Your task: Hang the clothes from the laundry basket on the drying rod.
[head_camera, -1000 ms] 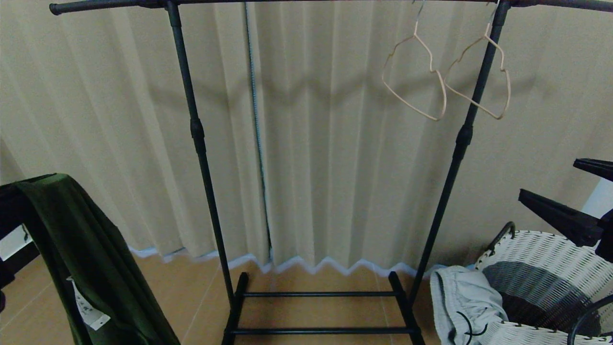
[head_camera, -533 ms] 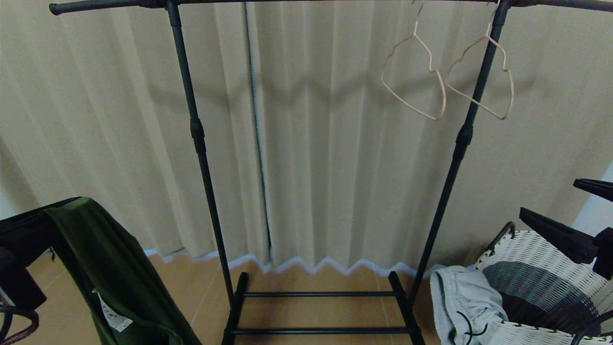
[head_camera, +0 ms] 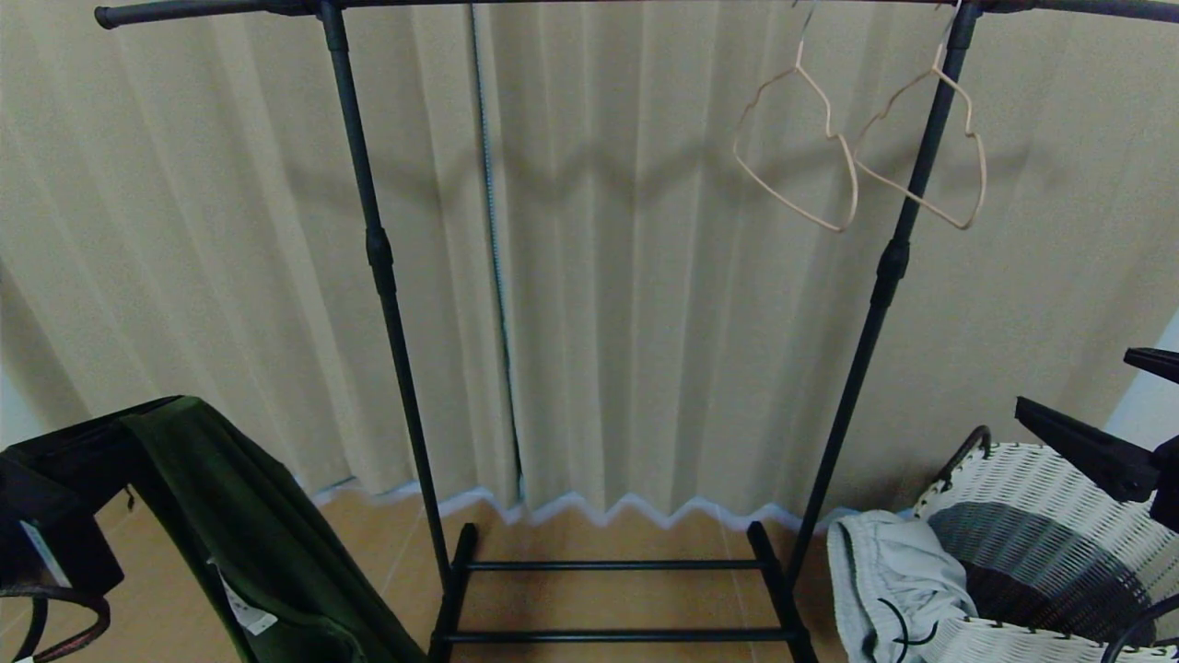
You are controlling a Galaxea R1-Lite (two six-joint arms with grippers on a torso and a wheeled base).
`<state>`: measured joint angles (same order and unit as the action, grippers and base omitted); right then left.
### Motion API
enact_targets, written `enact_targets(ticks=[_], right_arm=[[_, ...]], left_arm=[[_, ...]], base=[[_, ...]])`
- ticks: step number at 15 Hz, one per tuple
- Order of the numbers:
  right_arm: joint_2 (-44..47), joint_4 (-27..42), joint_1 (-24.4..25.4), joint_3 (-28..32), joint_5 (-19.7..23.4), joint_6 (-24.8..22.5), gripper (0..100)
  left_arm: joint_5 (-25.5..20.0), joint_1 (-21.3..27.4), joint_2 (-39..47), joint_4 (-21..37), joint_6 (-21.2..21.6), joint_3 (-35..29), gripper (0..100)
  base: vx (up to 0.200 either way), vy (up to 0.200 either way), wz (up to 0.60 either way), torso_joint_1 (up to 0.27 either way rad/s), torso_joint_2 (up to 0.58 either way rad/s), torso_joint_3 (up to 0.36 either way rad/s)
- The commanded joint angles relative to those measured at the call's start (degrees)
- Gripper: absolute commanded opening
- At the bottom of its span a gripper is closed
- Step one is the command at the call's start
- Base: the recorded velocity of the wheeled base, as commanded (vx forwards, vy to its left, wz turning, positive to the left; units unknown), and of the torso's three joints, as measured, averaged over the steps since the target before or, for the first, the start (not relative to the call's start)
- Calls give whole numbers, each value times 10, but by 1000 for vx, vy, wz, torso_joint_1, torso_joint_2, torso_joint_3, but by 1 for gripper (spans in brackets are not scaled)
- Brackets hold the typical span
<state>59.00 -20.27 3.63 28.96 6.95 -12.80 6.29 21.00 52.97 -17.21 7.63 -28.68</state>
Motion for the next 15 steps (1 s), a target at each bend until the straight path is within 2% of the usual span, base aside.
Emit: enact_targets(ticks=[1, 4, 7, 15], right_arm=[[0, 0, -1, -1, 0, 0, 100], [-6, -1, -1, -5, 0, 1, 100], [-3, -25, -1, -13, 0, 1, 100], [-2, -28, -1, -21, 0, 0, 100]], left_arm=[[0, 0, 4, 0, 0, 0, 0], [0, 0, 1, 0, 0, 0, 0], [0, 0, 1, 0, 0, 0, 0], [0, -2, 0, 0, 0, 0, 0]], base=[[0, 0, 0, 0, 0, 0], [0, 0, 0, 7, -63, -54], [0, 0, 0, 71, -234, -287], [0, 0, 0, 132, -494, -319]])
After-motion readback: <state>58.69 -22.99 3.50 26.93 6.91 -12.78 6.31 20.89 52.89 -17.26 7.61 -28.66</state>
